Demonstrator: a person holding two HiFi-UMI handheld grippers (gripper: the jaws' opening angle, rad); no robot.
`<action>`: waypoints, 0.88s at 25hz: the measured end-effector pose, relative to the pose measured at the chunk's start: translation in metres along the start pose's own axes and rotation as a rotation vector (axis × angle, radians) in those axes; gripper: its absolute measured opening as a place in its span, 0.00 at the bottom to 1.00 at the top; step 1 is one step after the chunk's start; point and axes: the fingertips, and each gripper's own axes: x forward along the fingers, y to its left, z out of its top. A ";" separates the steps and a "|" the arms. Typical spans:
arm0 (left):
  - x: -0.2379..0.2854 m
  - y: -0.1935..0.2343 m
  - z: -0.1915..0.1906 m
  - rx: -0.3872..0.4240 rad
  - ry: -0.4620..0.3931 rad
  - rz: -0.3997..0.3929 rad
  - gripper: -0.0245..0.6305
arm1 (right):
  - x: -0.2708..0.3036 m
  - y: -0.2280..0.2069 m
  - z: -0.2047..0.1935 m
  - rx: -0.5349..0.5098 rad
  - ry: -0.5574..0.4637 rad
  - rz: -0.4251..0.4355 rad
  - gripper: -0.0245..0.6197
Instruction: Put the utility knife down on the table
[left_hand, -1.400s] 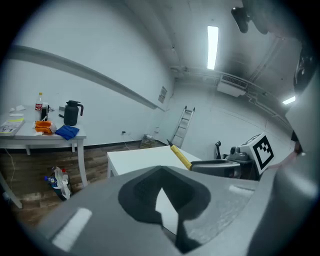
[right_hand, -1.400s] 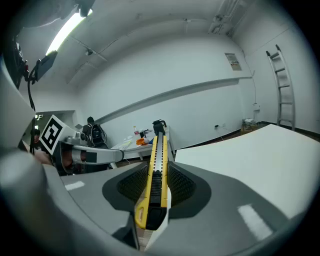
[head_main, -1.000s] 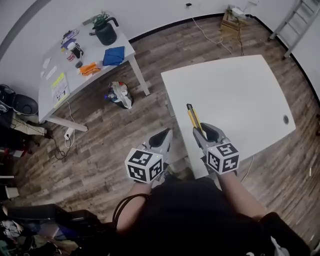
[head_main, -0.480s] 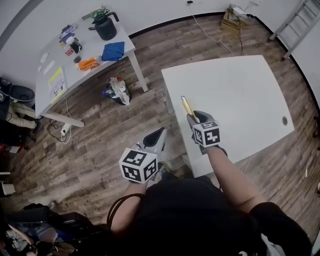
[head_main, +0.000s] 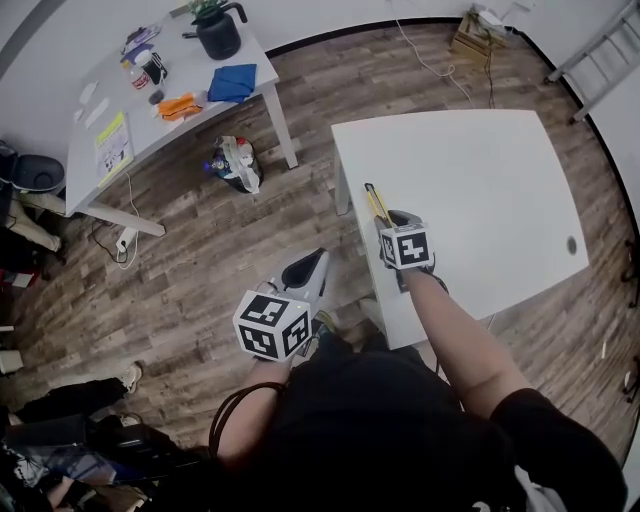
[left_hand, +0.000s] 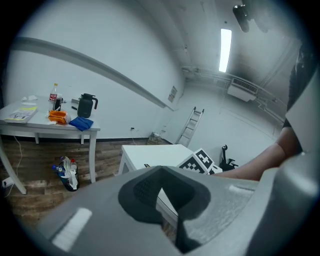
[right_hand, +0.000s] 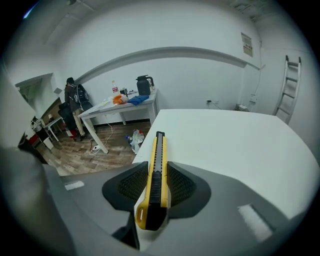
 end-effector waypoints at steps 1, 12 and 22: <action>0.000 0.002 0.000 -0.003 -0.001 0.001 0.04 | 0.001 0.000 0.000 -0.001 0.008 -0.004 0.26; 0.001 0.016 0.002 0.006 0.001 -0.010 0.04 | 0.010 0.005 -0.007 0.039 0.016 -0.027 0.27; 0.035 -0.009 0.009 0.032 0.017 -0.037 0.04 | -0.083 -0.002 0.036 0.032 -0.230 -0.001 0.07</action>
